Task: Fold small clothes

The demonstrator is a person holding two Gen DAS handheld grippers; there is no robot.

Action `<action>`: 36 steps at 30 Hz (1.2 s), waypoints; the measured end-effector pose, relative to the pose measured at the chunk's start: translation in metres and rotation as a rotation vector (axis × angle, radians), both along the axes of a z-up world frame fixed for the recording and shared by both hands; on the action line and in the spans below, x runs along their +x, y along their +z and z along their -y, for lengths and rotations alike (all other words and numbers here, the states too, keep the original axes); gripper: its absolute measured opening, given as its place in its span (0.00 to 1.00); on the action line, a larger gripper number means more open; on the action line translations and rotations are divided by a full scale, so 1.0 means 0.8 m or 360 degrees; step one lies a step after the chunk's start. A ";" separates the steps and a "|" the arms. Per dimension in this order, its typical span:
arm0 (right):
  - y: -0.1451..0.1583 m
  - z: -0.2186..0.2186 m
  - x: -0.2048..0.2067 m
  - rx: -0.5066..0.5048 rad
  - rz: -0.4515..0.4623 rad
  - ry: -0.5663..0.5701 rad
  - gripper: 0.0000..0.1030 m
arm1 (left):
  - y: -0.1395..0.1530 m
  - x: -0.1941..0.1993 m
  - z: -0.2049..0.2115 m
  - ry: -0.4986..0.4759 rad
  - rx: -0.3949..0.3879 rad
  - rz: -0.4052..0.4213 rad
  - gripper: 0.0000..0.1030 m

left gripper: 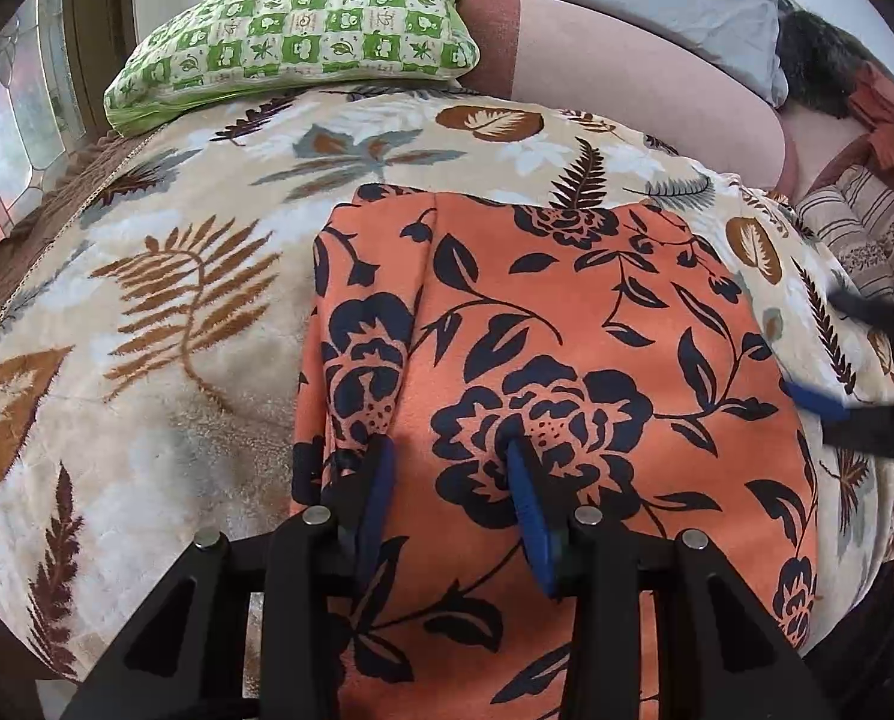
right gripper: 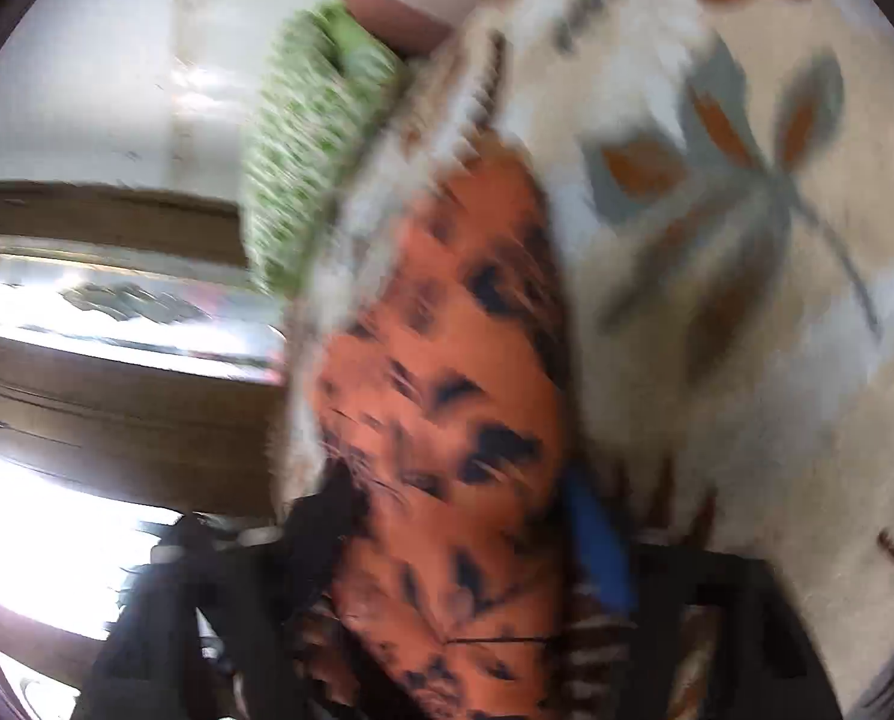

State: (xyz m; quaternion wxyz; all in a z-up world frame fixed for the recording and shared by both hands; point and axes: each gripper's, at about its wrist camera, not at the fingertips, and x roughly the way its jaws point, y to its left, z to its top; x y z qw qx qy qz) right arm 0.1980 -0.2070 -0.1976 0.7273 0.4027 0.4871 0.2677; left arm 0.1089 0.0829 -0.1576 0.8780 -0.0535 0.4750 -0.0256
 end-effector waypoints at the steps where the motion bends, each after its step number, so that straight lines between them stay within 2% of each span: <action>1: 0.002 0.004 0.014 0.0025 -0.0011 -0.0021 0.82 | 0.000 0.000 0.001 0.0000 0.0004 0.0002 0.40; 4: -0.044 -0.010 0.061 0.0135 -0.0246 0.0052 0.80 | 0.000 -0.001 0.000 0.0008 -0.0026 0.0004 0.40; 5: -0.055 -0.021 0.069 0.0068 -0.0288 0.0106 0.46 | 0.000 0.000 -0.002 0.0009 -0.0038 0.0005 0.40; 6: -0.049 -0.028 0.069 0.0014 -0.0247 0.0139 0.28 | 0.000 -0.001 -0.004 0.0009 -0.0051 0.0006 0.40; 8: -0.005 -0.042 0.057 -0.0194 -0.0006 0.0155 0.27 | -0.001 -0.002 -0.008 0.0013 -0.0088 0.0012 0.40; 9: 0.003 -0.046 0.053 -0.0275 0.0050 0.0149 0.27 | -0.002 -0.001 -0.007 0.0013 -0.0092 0.0015 0.40; 10: -0.008 -0.049 0.056 -0.0344 0.0013 0.0148 0.27 | -0.003 -0.001 -0.005 0.0005 -0.0081 0.0016 0.40; 11: -0.037 -0.043 0.065 -0.0371 -0.0105 0.0173 0.29 | -0.003 -0.001 -0.002 0.0000 -0.0058 0.0017 0.40; 13: -0.045 -0.030 0.068 -0.0211 -0.0164 0.0125 0.35 | 0.000 -0.002 -0.001 -0.0002 -0.0040 0.0012 0.40; 15: -0.023 -0.023 0.061 -0.0139 -0.0101 0.0120 0.58 | 0.008 -0.001 -0.001 -0.0001 -0.0048 0.0003 0.40; 16: -0.013 -0.024 0.060 -0.0105 -0.0064 0.0115 0.75 | 0.014 -0.003 0.000 -0.0001 -0.0056 0.0013 0.40; 17: -0.005 -0.019 0.060 -0.0083 -0.0021 0.0070 0.80 | 0.024 -0.005 0.002 -0.0004 -0.0069 0.0043 0.42; 19: 0.003 -0.012 0.065 -0.0066 -0.0006 0.0000 0.80 | 0.033 -0.010 0.006 -0.0025 -0.0065 0.0092 0.47; 20: -0.004 -0.010 0.075 -0.0037 -0.0040 -0.0048 0.80 | 0.032 -0.009 0.008 -0.0037 -0.0039 0.0090 0.50; 21: -0.015 -0.015 0.085 -0.0007 -0.0088 -0.0057 0.80 | 0.017 -0.004 0.010 -0.0039 0.0003 0.0016 0.50; 22: -0.024 -0.024 0.101 -0.0015 -0.0137 -0.0015 0.79 | 0.005 0.001 0.008 -0.0035 -0.0016 -0.0033 0.50; 23: -0.041 -0.040 0.113 -0.0169 -0.0198 0.0057 0.44 | -0.001 0.002 0.006 -0.0031 -0.0039 -0.0024 0.51; 24: -0.043 -0.023 0.098 -0.0212 -0.0193 0.0050 0.28 | 0.000 0.000 0.007 -0.0037 -0.0024 -0.0003 0.51; 25: -0.033 -0.029 0.094 -0.0245 -0.0149 0.0026 0.27 | 0.003 -0.001 0.009 -0.0045 -0.0003 -0.0007 0.51; 26: -0.009 -0.037 0.085 -0.0334 -0.0026 0.0028 0.26 | 0.005 -0.001 0.009 -0.0042 -0.0003 -0.0008 0.51; 27: 0.007 -0.042 0.078 -0.0430 0.0069 0.0047 0.26 | 0.005 0.000 0.007 -0.0038 -0.0024 -0.0014 0.51; 28: 0.011 -0.055 0.082 -0.0529 0.0099 0.0070 0.27 | 0.006 0.001 0.006 -0.0040 -0.0040 -0.0019 0.51; 30: -0.006 -0.059 0.094 -0.0602 -0.0076 0.0096 0.42 | 0.020 -0.004 0.000 -0.0051 -0.0099 -0.0003 0.51; 31: -0.007 -0.044 0.088 -0.0560 -0.0105 0.0059 0.60 | 0.032 -0.013 -0.010 -0.0046 -0.0155 0.0044 0.51; 32: 0.007 -0.036 0.074 -0.0560 -0.0042 -0.0001 0.67 | 0.045 -0.023 -0.020 -0.0032 -0.0196 0.0097 0.53; 34: 0.044 -0.031 0.048 -0.0680 0.0122 -0.0054 0.67 | 0.062 -0.044 -0.049 0.0033 -0.0282 0.0160 0.65; 36: 0.070 -0.022 0.025 -0.0626 0.0243 -0.0037 0.68 | 0.063 -0.063 -0.081 0.0122 -0.0430 0.0165 0.69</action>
